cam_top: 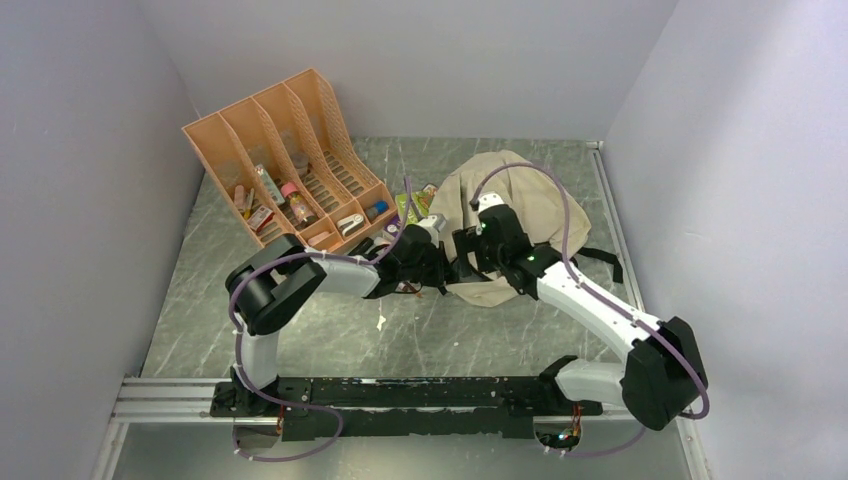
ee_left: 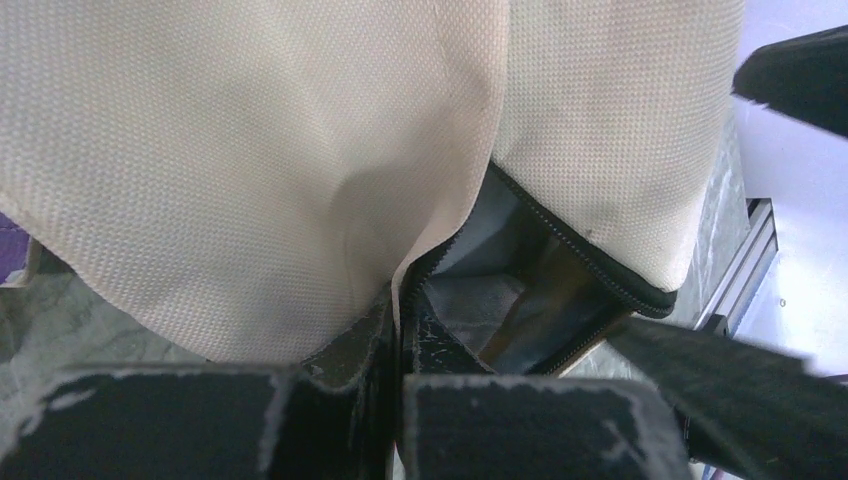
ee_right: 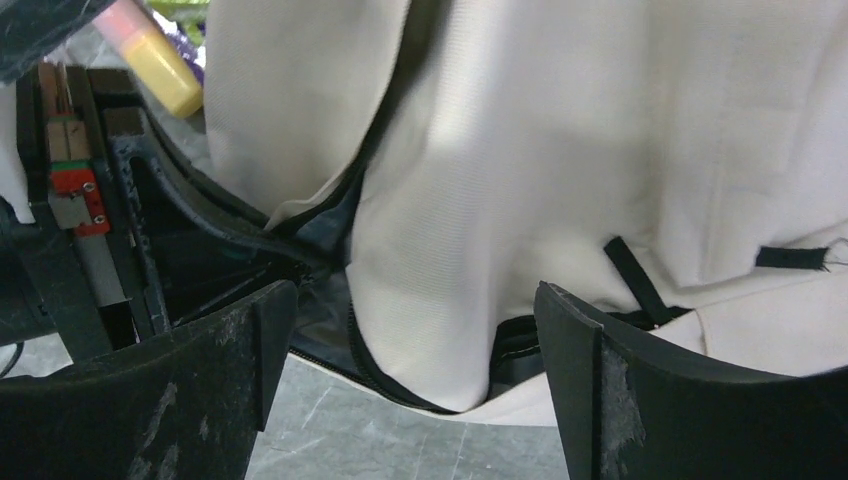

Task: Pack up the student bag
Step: Adjust the student bag at the center of the board.

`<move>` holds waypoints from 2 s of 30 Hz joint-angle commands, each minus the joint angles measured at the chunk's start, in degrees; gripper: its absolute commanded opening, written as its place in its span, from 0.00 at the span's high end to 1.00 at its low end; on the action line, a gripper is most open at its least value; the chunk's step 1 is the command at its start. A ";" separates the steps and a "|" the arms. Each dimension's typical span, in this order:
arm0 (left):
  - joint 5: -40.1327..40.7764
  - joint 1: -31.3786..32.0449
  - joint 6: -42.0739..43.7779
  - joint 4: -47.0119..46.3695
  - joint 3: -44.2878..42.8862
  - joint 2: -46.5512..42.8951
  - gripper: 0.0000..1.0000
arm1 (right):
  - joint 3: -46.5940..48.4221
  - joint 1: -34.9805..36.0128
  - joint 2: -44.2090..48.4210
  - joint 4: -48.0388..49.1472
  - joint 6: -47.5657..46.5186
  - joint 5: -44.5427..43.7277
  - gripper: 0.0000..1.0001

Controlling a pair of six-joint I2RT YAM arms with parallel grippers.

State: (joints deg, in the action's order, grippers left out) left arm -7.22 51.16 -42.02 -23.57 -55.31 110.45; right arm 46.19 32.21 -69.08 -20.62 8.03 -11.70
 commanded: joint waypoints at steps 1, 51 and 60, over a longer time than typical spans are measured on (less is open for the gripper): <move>-2.63 -0.69 0.33 -0.51 0.92 -0.06 0.95 | -0.61 2.58 -2.84 1.34 -2.71 -0.92 0.08; -7.10 -4.05 0.57 1.92 0.73 -3.96 0.95 | 33.30 -19.95 -22.30 1.03 -7.59 -7.05 1.00; -8.94 -4.08 1.93 3.62 0.02 -5.22 0.95 | 37.28 -28.99 -34.04 3.33 -7.36 -1.85 1.00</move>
State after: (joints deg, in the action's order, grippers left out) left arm -13.39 47.33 -41.93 -22.50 -54.04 107.55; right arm 81.56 6.46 -99.59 -21.63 1.21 -16.21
